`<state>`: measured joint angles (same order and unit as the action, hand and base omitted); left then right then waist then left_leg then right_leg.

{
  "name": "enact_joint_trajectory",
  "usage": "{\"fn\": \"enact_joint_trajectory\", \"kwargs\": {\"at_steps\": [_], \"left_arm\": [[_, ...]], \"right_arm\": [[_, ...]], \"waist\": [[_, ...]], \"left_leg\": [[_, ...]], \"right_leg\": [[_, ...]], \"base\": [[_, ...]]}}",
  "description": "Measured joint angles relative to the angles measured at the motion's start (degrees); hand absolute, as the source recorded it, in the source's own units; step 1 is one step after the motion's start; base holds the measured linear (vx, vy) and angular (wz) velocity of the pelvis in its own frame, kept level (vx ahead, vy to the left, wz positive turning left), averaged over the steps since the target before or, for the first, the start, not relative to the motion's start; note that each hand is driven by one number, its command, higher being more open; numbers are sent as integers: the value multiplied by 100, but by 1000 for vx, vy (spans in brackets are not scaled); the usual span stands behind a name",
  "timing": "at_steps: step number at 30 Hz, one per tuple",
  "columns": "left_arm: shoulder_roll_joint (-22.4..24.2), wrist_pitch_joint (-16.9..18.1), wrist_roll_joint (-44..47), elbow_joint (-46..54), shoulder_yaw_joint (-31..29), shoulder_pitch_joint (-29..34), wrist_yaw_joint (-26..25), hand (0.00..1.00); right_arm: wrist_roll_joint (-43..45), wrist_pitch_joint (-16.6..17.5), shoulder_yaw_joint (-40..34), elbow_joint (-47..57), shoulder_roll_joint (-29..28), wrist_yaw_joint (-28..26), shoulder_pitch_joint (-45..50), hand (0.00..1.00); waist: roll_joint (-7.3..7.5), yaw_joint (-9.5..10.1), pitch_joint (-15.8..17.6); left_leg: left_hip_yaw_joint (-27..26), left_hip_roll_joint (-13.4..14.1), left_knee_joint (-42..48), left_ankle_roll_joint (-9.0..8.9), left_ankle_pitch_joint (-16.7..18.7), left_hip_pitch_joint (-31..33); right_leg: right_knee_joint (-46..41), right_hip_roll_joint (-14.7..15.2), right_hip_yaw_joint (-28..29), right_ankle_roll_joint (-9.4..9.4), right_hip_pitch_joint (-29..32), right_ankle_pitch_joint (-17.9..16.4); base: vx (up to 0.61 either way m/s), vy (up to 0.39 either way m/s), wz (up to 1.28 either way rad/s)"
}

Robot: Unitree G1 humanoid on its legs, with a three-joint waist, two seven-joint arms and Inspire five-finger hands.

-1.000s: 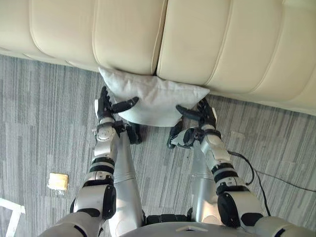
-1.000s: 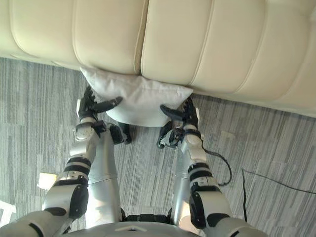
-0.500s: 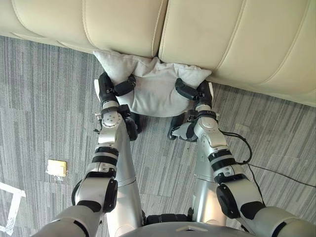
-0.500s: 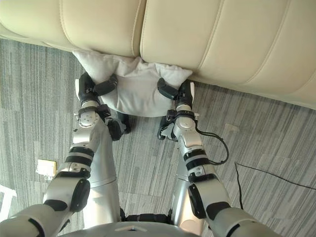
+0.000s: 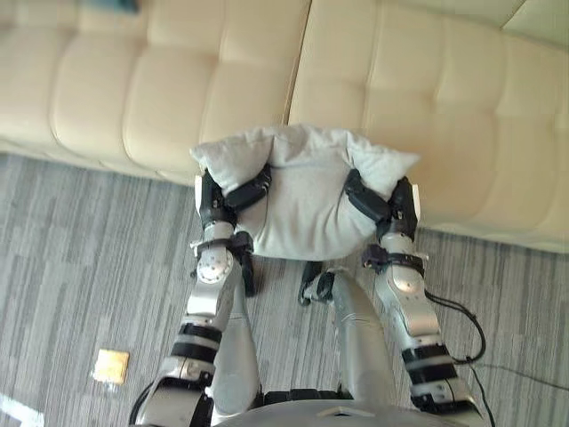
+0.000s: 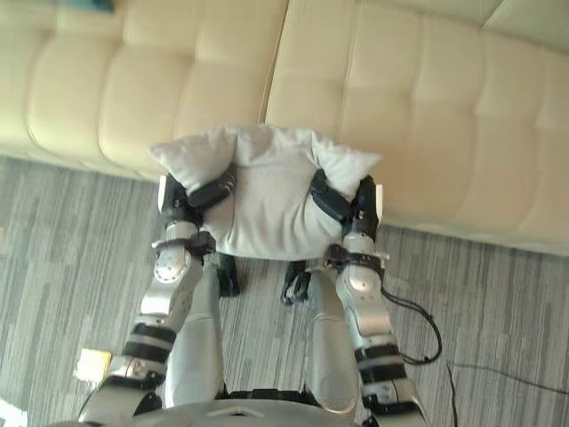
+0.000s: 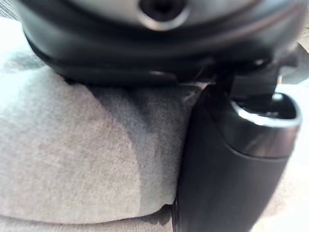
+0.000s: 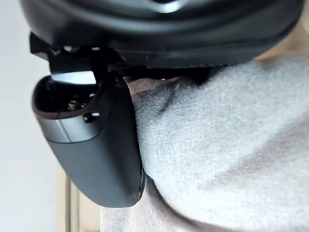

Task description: Pick up cushions and gather them together orderly.

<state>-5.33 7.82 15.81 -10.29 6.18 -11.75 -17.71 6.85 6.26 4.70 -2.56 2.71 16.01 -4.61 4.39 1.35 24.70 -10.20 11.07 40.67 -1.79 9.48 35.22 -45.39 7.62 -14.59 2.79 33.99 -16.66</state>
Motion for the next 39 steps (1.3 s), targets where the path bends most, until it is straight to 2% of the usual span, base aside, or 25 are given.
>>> {"fn": "enact_joint_trajectory", "kwargs": {"at_steps": [1,3,4,8,11,13,15,17,18,19,20,22,23,24,25,26,27,28,30,32,34,35,37,38,39], "left_arm": [[8,69,6,16,65,221,72,0],[3,72,73,16,176,427,73,0],[-40,75,141,15,299,647,74,0],[-381,77,185,14,699,1209,126,0],[-417,77,185,15,944,1537,232,0],[-433,77,185,18,1055,1662,247,0],[-433,77,188,85,1065,1749,246,0],[-434,77,219,166,1085,1801,247,0],[-429,76,243,165,1099,1820,252,0],[-423,76,249,166,1100,1821,262,0],[-415,76,259,166,1100,1829,271,0],[-408,76,259,169,1100,1838,273,0],[-381,76,260,170,1101,1850,277,0],[-352,74,261,172,1101,1865,277,0],[-337,74,261,174,1108,1921,277,0],[-333,74,261,181,1123,1973,277,0],[-341,75,263,181,1144,2008,277,0],[-406,64,269,176,1144,2081,277,0],[-514,44,269,177,1155,2156,278,0],[-515,10,268,177,1158,2169,292,0],[-560,-35,269,177,1153,2229,295,0],[-603,-40,268,183,1138,2277,295,0],[-669,-39,265,192,1117,2260,296,0],[-672,-39,262,214,1085,2251,296,0],[-677,-34,262,253,1057,2198,296,0]], "right_arm": [[-73,46,7,58,54,-66,227,0],[-150,47,51,57,140,-104,416,0],[-282,51,94,48,223,-142,618,0],[-723,50,184,-85,433,-271,1075,0],[-978,47,206,-140,689,-311,1387,0],[-1083,43,206,-99,725,-311,1530,0],[-1254,38,210,12,739,-311,1592,0],[-1282,35,224,125,821,-311,1649,0],[-1344,35,257,142,936,-311,1671,0],[-1347,35,268,168,987,-311,1676,0],[-1348,35,304,215,1089,-310,1677,0],[-1348,18,312,241,1091,-310,1677,0],[-1348,8,308,256,1094,-308,1674,0],[-1348,-44,307,302,1086,-294,1666,0],[-1349,-89,309,301,1087,-294,1661,0],[-1353,-101,310,297,1093,-294,1662,0],[-1357,-105,313,283,1103,-295,1649,0],[-1362,-117,352,173,1045,-300,1602,0],[-1366,-171,403,99,984,-326,1602,0],[-1487,-234,408,30,1018,-345,1515,0],[-1595,-298,476,-179,1013,-369,1371,0],[-1655,-312,547,-321,1013,-373,1299,0],[-1708,-317,580,-388,1002,-395,1292,0],[-1711,-317,598,-388,1001,-397,1267,0],[-1721,-314,602,-387,1007,-398,1174,0]], "waist": [[-1,-9,-178],[-28,-22,-326],[-26,-34,-464],[-66,-164,-891],[-245,-214,-1249],[-266,-250,-1371],[-266,-250,-1395],[-278,-246,-1380],[-290,-242,-1365],[-324,-228,-1366],[-437,-206,-1381],[-467,-193,-1414],[-479,-174,-1447],[-511,-174,-1468],[-517,-170,-1519],[-564,-155,-1576],[-615,-111,-1602],[-599,-11,-1625],[-428,-15,-1771],[-391,-27,-1769],[-385,-2,-1764],[-385,-8,-1758],[-366,-72,-1780],[-345,-85,-1809],[-354,-138,-1810]], "left_leg": [[-53,-42,-273,-15,-28,-325],[-97,-63,-559,-36,-76,-676],[-166,-131,-911,-63,-155,-1071],[-336,-326,-2130,-136,-495,-2125],[-376,-356,-2833,-174,-634,-2706],[-353,-367,-2969,-176,-637,-2965],[-294,-364,-2900,-173,-615,-3052],[-191,-303,-2370,-144,-480,-2949],[7,-225,-1244,-79,-415,-2577],[51,-175,-835,-70,-427,-2418],[177,-78,-300,-76,-436,-2234],[295,-100,-61,-128,-388,-2123],[358,-163,-171,-166,-198,-2095],[516,-375,-681,-167,134,-2096],[689,-577,-1289,-182,201,-2109],[787,-722,-1927,-204,98,-2189],[813,-738,-2411,-198,-188,-2273],[708,-735,-2505,-132,-575,-2425],[435,-859,-2598,-45,-511,-2493],[161,-954,-2662,100,-415,-2717],[-71,-976,-2812,168,-370,-3141],[-111,-963,-2993,225,-335,-3548],[4,-896,-3077,263,-310,-3877],[17,-870,-3099,263,-309,-3897],[100,-763,-3150,187,-260,-3921]], "right_leg": [[251,-38,23,-22,-286,30],[561,-96,21,-50,-627,93],[846,-131,62,-90,-952,143],[1677,-214,156,-149,-1760,330],[2337,-386,215,-182,-2277,543],[2511,-428,239,-189,-2537,557],[2579,-437,261,-189,-2685,556],[2665,-452,255,-182,-2884,550],[2724,-444,241,-137,-3128,518],[2722,-459,253,-94,-3190,487],[2724,-522,275,-69,-3287,429],[2689,-511,369,27,-3331,287],[2700,-505,416,30,-3290,285],[2758,-469,469,38,-3289,279],[2862,-437,519,29,-3296,289],[2922,-437,577,-45,-3283,331],[2931,-473,678,-101,-3274,320],[2904,-493,922,-234,-3284,315],[2893,-319,1146,-354,-3208,290],[2603,-157,1316,-510,-3151,287],[1813,-82,1357,-569,-3002,309],[980,-76,1295,-703,-2832,472],[519,-76,1247,-501,-2609,209],[537,-88,1228,-481,-2478,123],[909,-151,1195,-474,-2238,97]], "base": [[191,21,-8],[176,13,-9],[202,-10,-9],[176,-22,-12],[194,6,-21],[137,7,-12],[85,-11,-7],[47,-14,2],[0,0,0],[-14,-4,-8],[-11,20,-13],[7,31,-10],[41,59,-10],[69,79,-16],[114,110,-21],[85,72,-36],[183,126,-73],[247,145,-88],[303,158,-66],[294,165,-53],[233,140,-58],[226,108,-27],[185,46,0],[162,-68,19],[188,-127,26]]}}
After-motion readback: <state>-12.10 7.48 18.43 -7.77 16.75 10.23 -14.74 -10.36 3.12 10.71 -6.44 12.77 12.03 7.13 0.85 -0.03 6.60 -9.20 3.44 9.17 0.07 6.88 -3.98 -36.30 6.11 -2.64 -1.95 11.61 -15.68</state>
